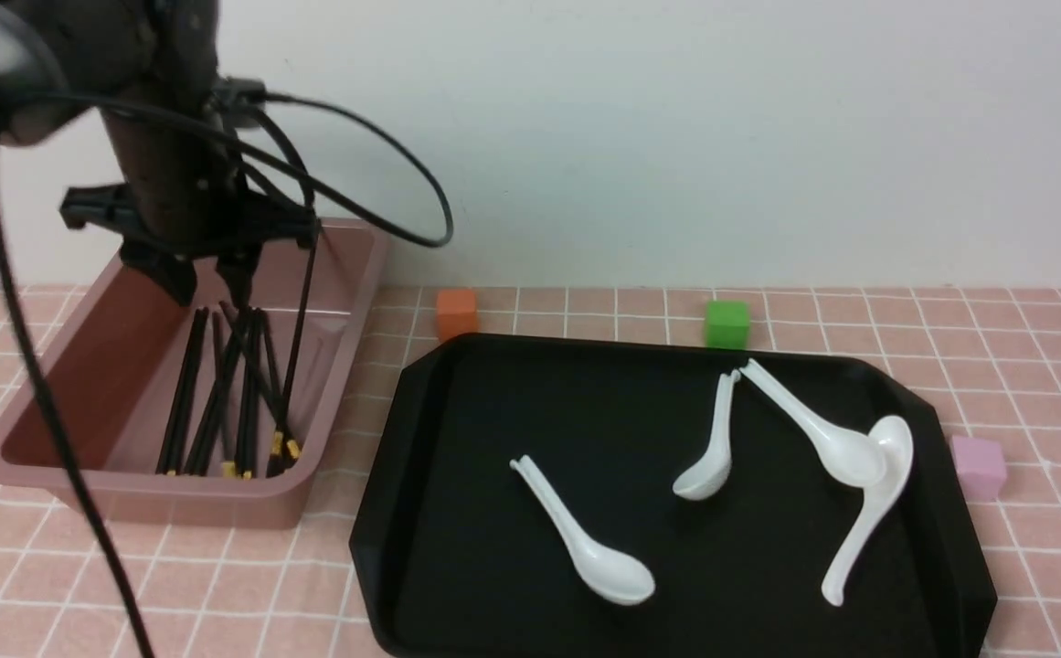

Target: On pink tablecloth take chopsticks from black tray and put them in box.

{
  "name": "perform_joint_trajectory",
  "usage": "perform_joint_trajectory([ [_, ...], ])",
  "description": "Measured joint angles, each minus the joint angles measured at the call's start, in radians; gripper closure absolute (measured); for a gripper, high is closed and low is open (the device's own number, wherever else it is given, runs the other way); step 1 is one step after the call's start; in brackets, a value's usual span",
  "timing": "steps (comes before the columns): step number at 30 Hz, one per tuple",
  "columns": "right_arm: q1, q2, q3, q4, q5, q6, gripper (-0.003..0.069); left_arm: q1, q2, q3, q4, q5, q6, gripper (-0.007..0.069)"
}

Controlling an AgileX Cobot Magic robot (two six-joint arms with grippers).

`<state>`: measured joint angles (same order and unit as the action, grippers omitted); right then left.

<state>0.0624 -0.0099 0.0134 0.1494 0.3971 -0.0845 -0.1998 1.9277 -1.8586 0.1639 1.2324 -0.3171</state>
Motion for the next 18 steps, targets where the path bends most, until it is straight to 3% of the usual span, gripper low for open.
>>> perform_joint_trajectory([
  [7,0.0,0.0,0.0,0.0,0.0,0.0,0.0419,0.0,-0.379,0.216,-0.016,-0.024,-0.03,0.0638],
  [11,0.0,0.0,0.0,0.0,0.0,0.0,0.0419,0.0,-0.66,0.428,-0.038,-0.163,-0.043,0.0638],
  [18,0.0,0.0,0.0,0.0,0.0,0.0,0.0419,0.0,-1.214,0.951,-0.136,-0.586,-0.044,0.0638],
])
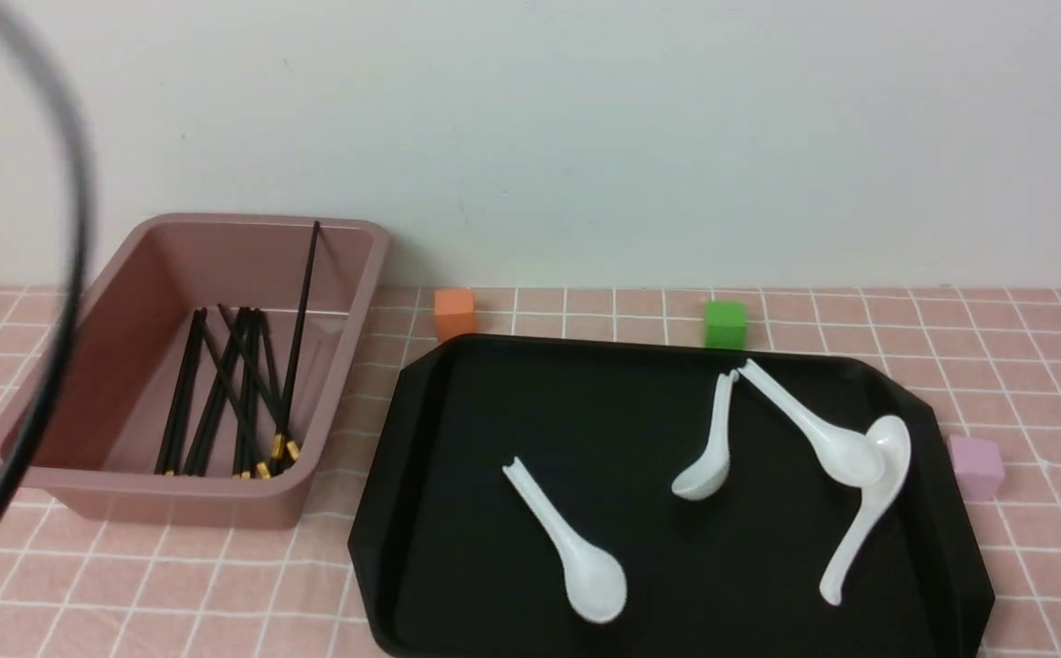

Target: On pink tablecloth take chopsticks from black tray and put them in box.

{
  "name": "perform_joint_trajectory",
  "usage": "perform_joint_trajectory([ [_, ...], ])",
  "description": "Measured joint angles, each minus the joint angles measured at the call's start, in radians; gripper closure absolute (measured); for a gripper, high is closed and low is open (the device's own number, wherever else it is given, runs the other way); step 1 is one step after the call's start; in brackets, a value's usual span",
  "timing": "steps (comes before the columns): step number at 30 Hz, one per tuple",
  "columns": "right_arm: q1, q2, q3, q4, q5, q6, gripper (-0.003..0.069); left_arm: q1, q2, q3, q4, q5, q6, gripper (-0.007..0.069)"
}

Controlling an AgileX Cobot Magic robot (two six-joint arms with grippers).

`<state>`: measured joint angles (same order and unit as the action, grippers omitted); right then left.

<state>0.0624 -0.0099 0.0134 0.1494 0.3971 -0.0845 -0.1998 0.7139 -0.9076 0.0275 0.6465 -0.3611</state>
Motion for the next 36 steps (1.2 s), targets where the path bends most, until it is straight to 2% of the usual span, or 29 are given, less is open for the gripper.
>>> perform_joint_trajectory([
  [2,0.0,0.0,0.0,0.0,0.0,0.0,0.0419,0.0,-0.183,0.213,-0.028,-0.173,0.0,0.0638],
  [6,0.0,0.0,0.0,0.0,0.0,0.0,0.0419,0.0,-0.342,0.411,-0.041,-0.333,-0.001,0.0638],
  [9,0.0,0.0,0.0,0.0,0.0,0.0,0.0419,0.0,-0.454,0.527,-0.042,-0.393,-0.001,0.0638],
  [15,0.0,0.0,0.0,0.0,0.0,0.0,0.0419,0.0,-0.621,0.638,-0.039,-0.346,-0.001,0.0638],
  [18,0.0,0.0,0.0,0.0,0.0,0.0,0.0419,0.0,-0.686,0.673,0.004,-0.32,0.004,0.0638],
  [24,0.0,0.0,0.0,0.0,0.0,0.0,0.0419,0.0,-0.704,0.691,0.051,-0.297,0.004,0.0638],
  [27,0.0,0.0,0.0,0.0,0.0,0.0,0.0419,0.007,-0.707,0.719,0.054,-0.333,0.012,0.0638],
  [30,0.0,0.0,0.0,0.0,0.0,0.0,0.0419,0.054,-0.724,0.766,0.042,-0.365,0.048,0.0638],
  [36,0.0,0.0,0.0,0.0,0.0,0.0,0.0419,0.199,-0.724,0.923,-0.095,-0.34,0.155,0.0638],
])
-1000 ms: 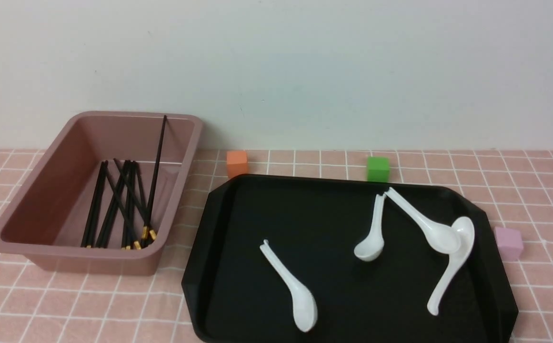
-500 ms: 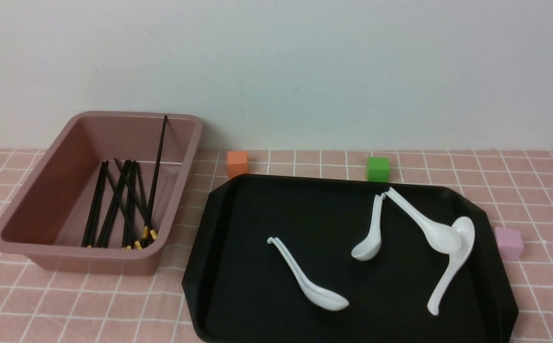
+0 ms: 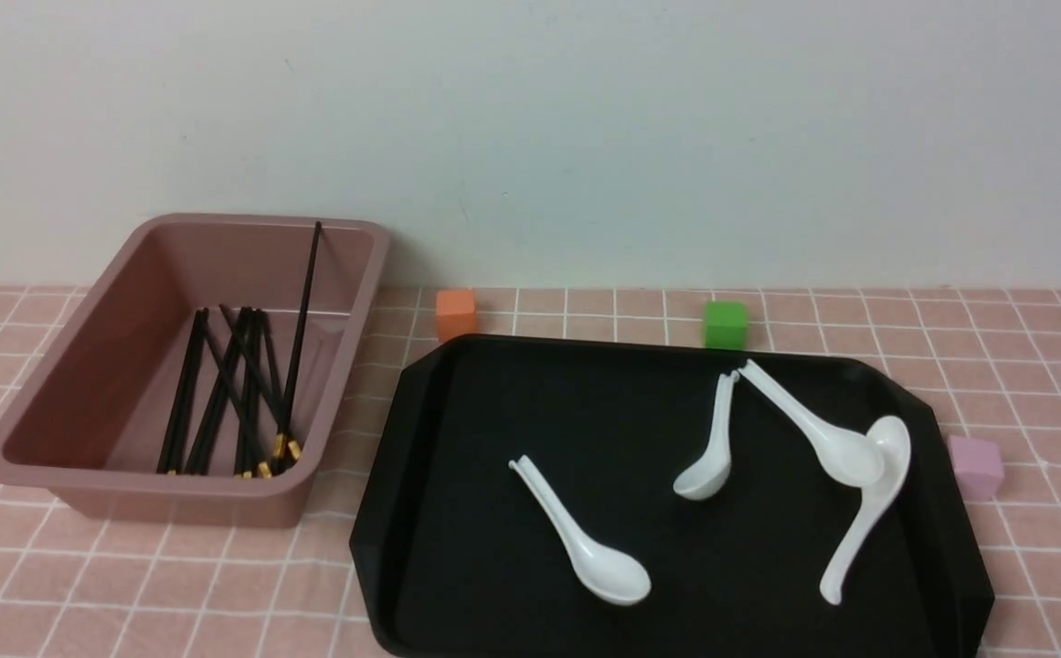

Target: On pink tablecloth take chopsticks from black tray and put them in box.

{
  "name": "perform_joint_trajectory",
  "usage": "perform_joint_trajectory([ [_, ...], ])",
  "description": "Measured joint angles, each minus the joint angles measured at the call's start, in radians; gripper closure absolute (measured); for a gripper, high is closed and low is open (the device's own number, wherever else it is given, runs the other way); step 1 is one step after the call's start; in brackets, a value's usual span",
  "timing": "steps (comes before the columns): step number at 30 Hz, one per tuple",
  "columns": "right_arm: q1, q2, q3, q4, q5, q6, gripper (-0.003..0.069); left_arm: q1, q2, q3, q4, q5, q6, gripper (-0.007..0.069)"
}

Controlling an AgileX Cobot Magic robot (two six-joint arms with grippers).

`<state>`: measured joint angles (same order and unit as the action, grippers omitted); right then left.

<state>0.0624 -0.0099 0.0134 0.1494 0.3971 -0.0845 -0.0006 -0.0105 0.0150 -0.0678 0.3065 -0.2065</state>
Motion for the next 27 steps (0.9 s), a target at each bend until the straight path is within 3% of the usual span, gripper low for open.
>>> perform_joint_trajectory([
  [3,0.0,0.0,0.0,0.0,0.0,0.0,0.0419,0.012,0.0,0.014,-0.05,0.081,0.011,0.0638],
  [27,0.0,0.0,0.0,0.0,0.0,0.0,0.0419,0.012,0.0,0.015,-0.068,0.084,0.015,0.0637],
])
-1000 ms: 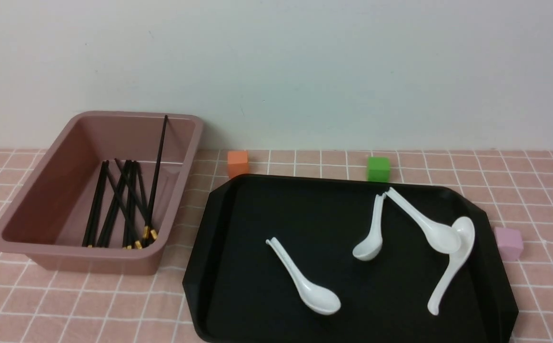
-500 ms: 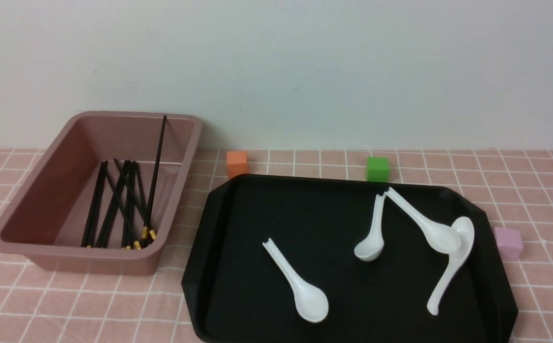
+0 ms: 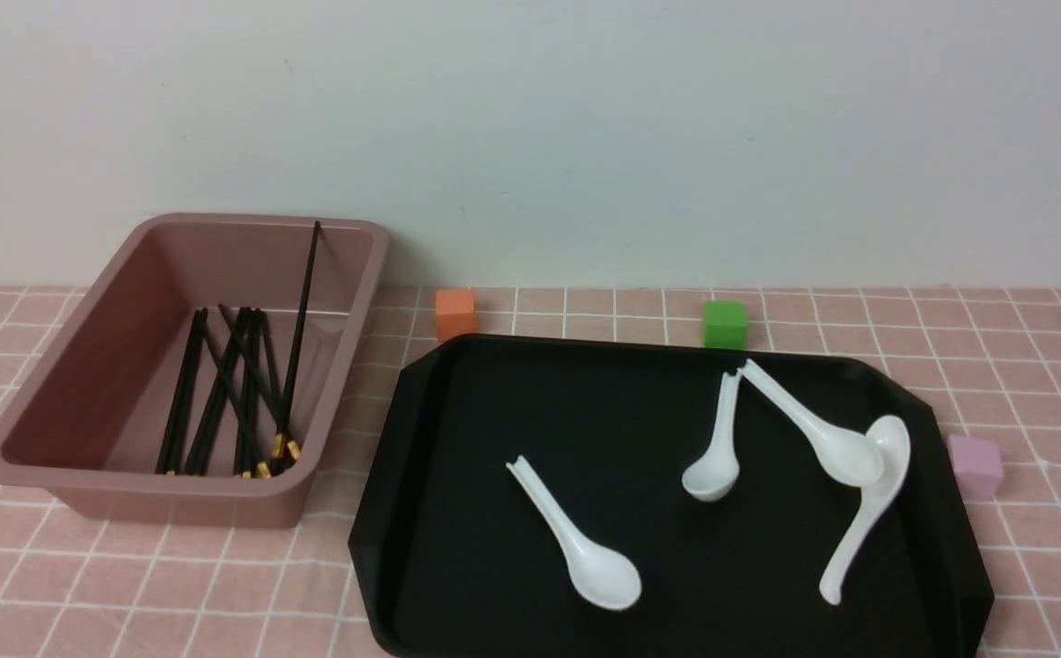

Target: On pink tablecloth take chopsticks from black tray and put them in box.

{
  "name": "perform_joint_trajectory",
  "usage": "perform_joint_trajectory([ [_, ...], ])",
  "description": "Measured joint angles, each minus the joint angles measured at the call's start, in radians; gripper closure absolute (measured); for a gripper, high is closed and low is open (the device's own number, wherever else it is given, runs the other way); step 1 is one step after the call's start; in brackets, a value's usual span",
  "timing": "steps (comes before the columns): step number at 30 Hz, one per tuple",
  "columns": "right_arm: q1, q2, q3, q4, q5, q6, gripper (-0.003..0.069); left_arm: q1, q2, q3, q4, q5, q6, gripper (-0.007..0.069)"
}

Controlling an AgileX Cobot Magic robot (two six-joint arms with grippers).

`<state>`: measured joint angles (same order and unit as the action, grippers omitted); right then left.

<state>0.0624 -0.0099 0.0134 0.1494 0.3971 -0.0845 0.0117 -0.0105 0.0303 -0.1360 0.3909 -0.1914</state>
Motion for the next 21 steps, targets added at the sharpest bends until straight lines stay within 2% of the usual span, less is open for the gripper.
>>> perform_joint_trajectory([
  [21,0.0,0.0,0.0,0.0,0.0,0.0,0.0419,0.0,0.0,0.0,-0.003,0.001,0.0,0.0629],
])
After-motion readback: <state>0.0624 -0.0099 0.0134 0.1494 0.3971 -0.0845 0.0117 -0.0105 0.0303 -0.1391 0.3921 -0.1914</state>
